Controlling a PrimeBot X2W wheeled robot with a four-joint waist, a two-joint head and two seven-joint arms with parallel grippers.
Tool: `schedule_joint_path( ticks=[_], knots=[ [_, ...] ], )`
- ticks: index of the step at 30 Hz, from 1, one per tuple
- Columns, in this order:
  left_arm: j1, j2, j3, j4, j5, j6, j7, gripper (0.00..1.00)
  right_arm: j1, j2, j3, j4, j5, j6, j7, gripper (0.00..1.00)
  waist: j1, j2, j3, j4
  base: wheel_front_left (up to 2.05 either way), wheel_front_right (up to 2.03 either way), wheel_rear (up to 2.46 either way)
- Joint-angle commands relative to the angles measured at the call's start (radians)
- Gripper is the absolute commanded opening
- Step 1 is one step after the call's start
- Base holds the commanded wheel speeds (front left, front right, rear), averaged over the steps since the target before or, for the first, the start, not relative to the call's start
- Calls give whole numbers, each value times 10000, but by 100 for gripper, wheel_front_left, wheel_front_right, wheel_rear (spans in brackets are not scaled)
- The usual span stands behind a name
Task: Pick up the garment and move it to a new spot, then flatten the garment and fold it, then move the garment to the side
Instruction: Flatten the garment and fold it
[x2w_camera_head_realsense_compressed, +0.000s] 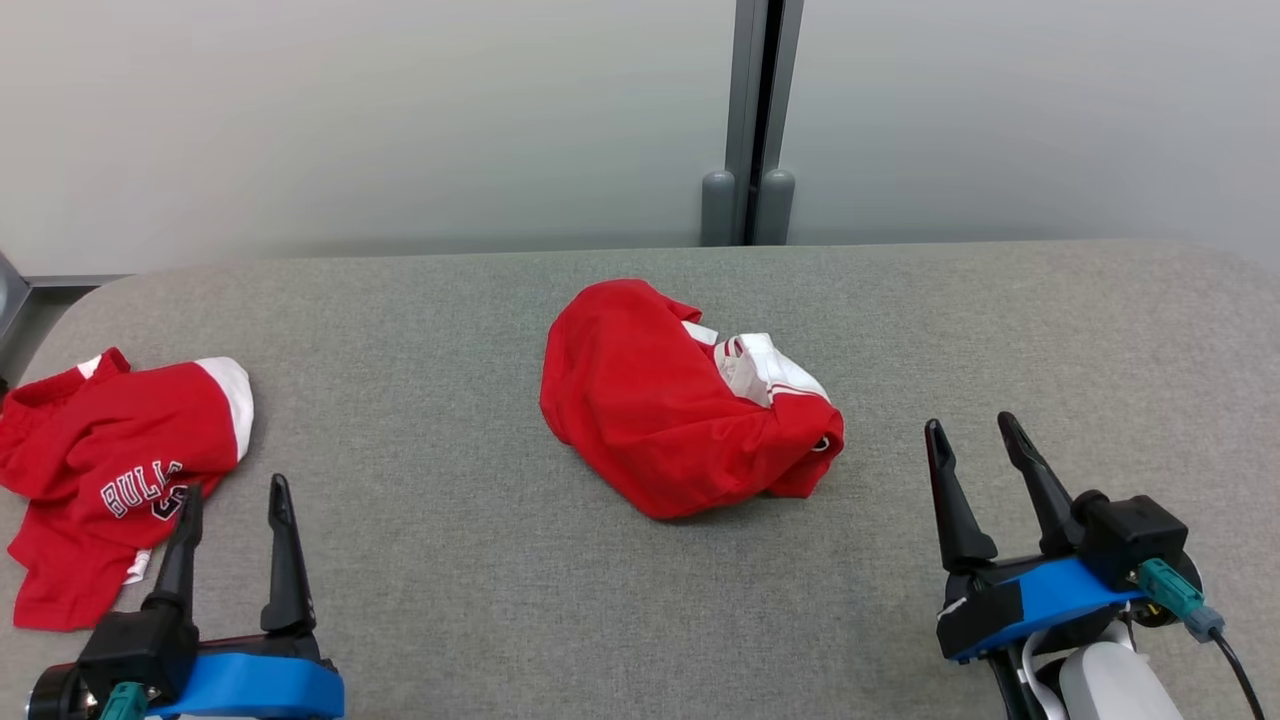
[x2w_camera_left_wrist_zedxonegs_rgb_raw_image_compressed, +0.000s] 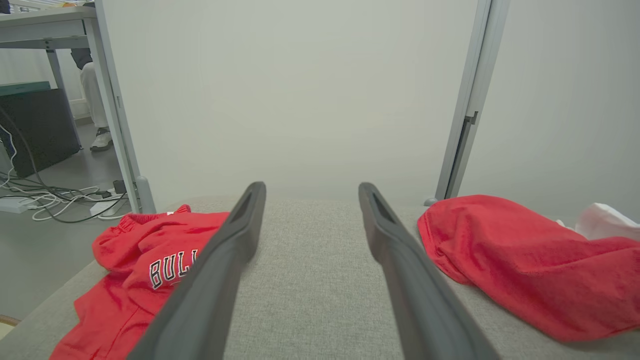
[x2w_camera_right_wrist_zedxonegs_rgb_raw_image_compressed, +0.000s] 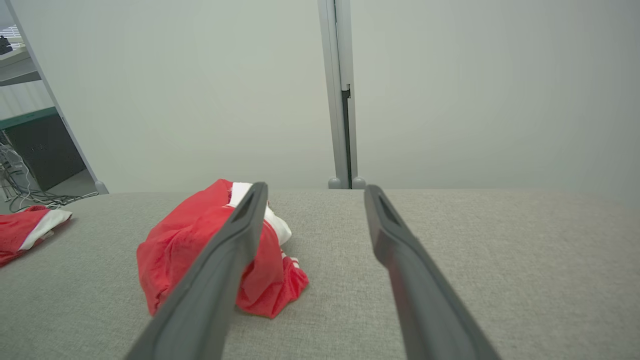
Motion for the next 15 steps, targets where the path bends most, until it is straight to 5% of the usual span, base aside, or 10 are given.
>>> schedule_joint_path(
  ticks=[1, 15],
  knots=[
    [131, -31, 52, 26, 93, -52, -47, 100, 187, -39, 19, 39, -44, 1, -38, 100, 1, -1, -28, -12, 0, 0, 0],
    [193, -340, 397, 210, 559, -304, -48, 100, 287, -39, 56, 201, -50, 1, -38, 100, 1, -1, -234, -43, 0, 0, 0]
  ],
)
